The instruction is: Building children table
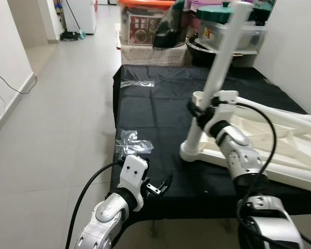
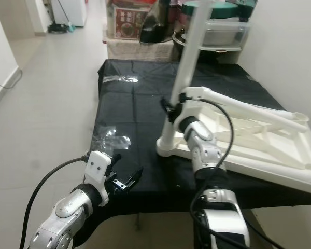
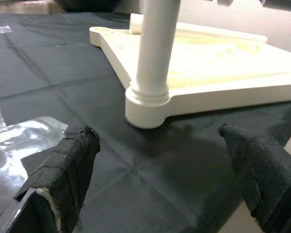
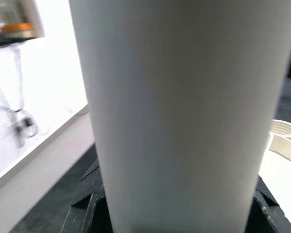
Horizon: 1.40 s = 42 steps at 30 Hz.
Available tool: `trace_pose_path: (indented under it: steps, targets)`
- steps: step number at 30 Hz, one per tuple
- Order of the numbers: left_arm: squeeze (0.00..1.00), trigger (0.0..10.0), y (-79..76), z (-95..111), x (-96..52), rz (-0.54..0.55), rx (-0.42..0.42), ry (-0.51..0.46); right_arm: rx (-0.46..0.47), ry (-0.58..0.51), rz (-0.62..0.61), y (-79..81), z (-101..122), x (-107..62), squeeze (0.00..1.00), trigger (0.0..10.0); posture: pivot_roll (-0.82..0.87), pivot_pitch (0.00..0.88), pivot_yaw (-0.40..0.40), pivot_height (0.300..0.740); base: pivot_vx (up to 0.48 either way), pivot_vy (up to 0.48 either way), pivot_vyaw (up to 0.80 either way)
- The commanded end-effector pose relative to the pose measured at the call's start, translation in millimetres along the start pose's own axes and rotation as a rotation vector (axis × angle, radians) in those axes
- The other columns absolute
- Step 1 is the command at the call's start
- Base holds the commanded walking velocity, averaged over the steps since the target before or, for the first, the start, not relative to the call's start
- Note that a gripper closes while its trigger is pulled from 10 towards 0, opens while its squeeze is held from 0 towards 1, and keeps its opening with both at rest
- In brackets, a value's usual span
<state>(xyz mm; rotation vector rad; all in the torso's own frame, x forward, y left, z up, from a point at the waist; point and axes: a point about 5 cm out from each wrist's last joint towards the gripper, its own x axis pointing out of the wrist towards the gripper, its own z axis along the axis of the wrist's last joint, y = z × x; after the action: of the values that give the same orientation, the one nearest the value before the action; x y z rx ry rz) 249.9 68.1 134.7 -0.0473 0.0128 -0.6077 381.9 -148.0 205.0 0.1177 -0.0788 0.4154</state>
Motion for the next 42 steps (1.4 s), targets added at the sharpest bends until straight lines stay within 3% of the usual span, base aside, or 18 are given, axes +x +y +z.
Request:
trace_pose_path:
  steps: [1, 4, 7, 10, 16, 17, 18, 19, 29, 30, 35, 37, 38, 42]
  targets:
    - [0.0, 10.0, -0.5, -3, -1.1, 0.001, -0.004, 0.02, 0.053, 0.007, 0.092, 11.6, -3, 1.3, 0.0, 0.0, 0.11, 0.0, -0.109, 0.74, 0.0, 0.0, 0.0]
    - [0.0, 10.0, -0.5, -3, -0.8, 0.002, -0.004, 0.021, 0.049, 0.013, 0.151, 16.9, -3, -0.6, 0.0, 0.0, 0.11, 0.0, -0.109, 0.74, 0.0, 0.0, 0.0]
    - [0.0, 10.0, -0.1, -4, 0.0, 0.001, -0.002, 0.024, 0.049, 0.061, 0.408, 42.8, -12, -11.4, 0.0, 0.0, 0.11, 0.0, -0.104, 0.74, 0.0, 0.0, 0.0]
    - [0.0, 10.0, 0.2, -4, 0.3, 0.001, -0.001, 0.026, 0.053, 0.083, 0.497, 51.4, -17, -16.6, 0.0, 0.0, 0.11, 0.0, -0.104, 0.74, 0.0, 0.0, 0.0]
    - [0.0, 10.0, 0.3, -4, 0.7, 0.001, -0.001, 0.026, 0.046, 0.101, 0.517, 51.6, -20, -19.4, 0.0, 0.0, 0.11, 0.0, -0.102, 0.74, 0.0, 0.0, 0.0]
    - [0.0, 10.0, 0.4, -4, 0.8, 0.001, -0.001, 0.027, 0.039, 0.114, 0.532, 51.0, -22, -20.8, 0.0, 6.2, 0.11, 0.0, -0.102, 0.74, 0.0, 0.0, 0.0]
    - [0.0, 10.0, 0.4, -4, 0.8, 0.001, -0.001, 0.027, 0.039, 0.114, 0.532, 51.0, -22, -20.8, 0.0, 6.2, 0.11, 0.0, -0.102, 0.74, 0.0, 0.0, 0.0]
    - [0.0, 10.0, 0.4, -4, 1.1, 0.001, -0.001, 0.028, 0.038, 0.119, 0.53, 49.2, -21, -21.0, 0.0, 10.0, 0.1, 0.0, -0.102, 0.74, 0.0, 0.0, 0.0]
    - [0.0, 10.0, 0.3, -6, 2.0, 0.003, -0.001, 0.032, 0.06, 0.041, 0.47, 36.4, -4, -19.1, 0.0, 10.0, 0.1, 0.0, -0.106, 0.74, 0.0, 0.0, 0.0]
    - [0.0, 10.0, 0.3, -6, 2.1, 0.003, -0.001, 0.032, 0.079, 0.043, 0.469, 34.1, -3, -19.5, 1.0, 10.0, 0.1, 0.0, -0.106, 0.74, 0.0, 0.0, 0.0]
    - [0.0, 10.0, 0.2, -6, 2.3, 0.002, 0.0, 0.032, 0.064, 0.045, 0.528, 34.6, -3, -22.7, 1.0, 10.0, 0.1, 0.0, -0.109, 0.74, 0.0, 0.0, 0.0]
    - [0.0, 10.0, 0.2, -6, 2.2, 0.002, 0.0, 0.032, 0.057, 0.046, 0.535, 35.0, -3, -23.0, 0.95, 10.0, 0.1, 0.0, -0.109, 0.74, 0.0, 0.0, 0.0]
    - [0.0, 10.0, 0.2, -6, 2.2, 0.002, 0.0, 0.032, 0.069, 0.053, 0.573, 35.0, -1, -23.4, 0.0, 10.0, 0.1, 0.0, -0.109, 0.74, 0.0, 0.0, 0.0]
    - [0.0, 10.0, 0.0, -6, 1.4, 0.002, -0.001, 0.033, 0.104, 0.092, 0.732, 30.2, 5, -23.2, 0.0, 10.0, 0.11, 0.0, -0.109, 0.74, 0.0, 0.0, 0.0]
